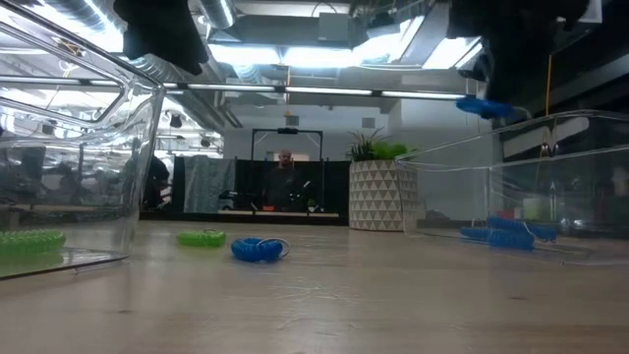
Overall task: Sort spring keychains
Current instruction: Put the blue spring keychain into the right transparent bin
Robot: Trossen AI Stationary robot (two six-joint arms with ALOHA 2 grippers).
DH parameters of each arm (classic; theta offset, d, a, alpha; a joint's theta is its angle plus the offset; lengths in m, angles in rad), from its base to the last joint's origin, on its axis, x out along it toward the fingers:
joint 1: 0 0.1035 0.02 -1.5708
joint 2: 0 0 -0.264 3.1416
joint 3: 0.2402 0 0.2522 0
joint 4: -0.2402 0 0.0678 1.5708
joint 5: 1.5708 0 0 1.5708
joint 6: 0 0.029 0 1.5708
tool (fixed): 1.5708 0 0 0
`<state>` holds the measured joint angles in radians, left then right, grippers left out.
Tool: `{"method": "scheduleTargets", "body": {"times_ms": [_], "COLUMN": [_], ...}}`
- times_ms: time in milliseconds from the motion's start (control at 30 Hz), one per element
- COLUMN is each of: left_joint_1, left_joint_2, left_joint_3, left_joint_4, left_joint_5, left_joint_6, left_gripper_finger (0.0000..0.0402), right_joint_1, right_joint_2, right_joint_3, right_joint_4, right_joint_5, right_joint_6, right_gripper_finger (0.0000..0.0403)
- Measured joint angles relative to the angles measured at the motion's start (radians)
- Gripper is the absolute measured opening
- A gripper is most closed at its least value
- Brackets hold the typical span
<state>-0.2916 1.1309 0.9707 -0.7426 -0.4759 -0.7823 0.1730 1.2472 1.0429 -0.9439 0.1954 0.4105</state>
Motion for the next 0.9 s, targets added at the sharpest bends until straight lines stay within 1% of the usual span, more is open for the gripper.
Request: {"method": "scheduleTargets", "body": {"times_ms": [167,400,467,700,833,900], "left_joint_1": [0.000,0.000,0.000,0.000,0.000,0.000], "left_joint_2": [0.000,0.000,0.000,0.000,0.000,0.000], "left_joint_3": [0.000,0.000,0.000,0.000,0.000,0.000], "left_joint_4": [0.000,0.002,0.003,0.013,0.013,0.013], "left_joint_5": [-0.002,-0.027,-0.031,-0.051,-0.058,-0.058], "left_joint_6": [0.001,-0.007,-0.017,-0.025,-0.043,-0.044], "left_gripper_finger": [0.0123,0.0123,0.0123,0.0123,0.0123,0.0123], "right_joint_1": [0.000,0.000,0.000,0.000,0.000,0.000], "right_joint_2": [0.000,0.000,0.000,0.000,0.000,0.000], "right_joint_3": [-0.002,-0.002,-0.002,-0.002,-0.002,-0.002], "right_joint_4": [-0.074,-0.071,-0.071,-0.070,-0.062,-0.057], "right_joint_5": [-0.004,-0.004,0.014,0.057,0.057,0.057], "right_joint_6": [0.002,-0.026,-0.029,-0.022,-0.004,0.010], "right_gripper_finger": [0.0025,0.0039,0.0040,0.0041,0.0044,0.0052]}}
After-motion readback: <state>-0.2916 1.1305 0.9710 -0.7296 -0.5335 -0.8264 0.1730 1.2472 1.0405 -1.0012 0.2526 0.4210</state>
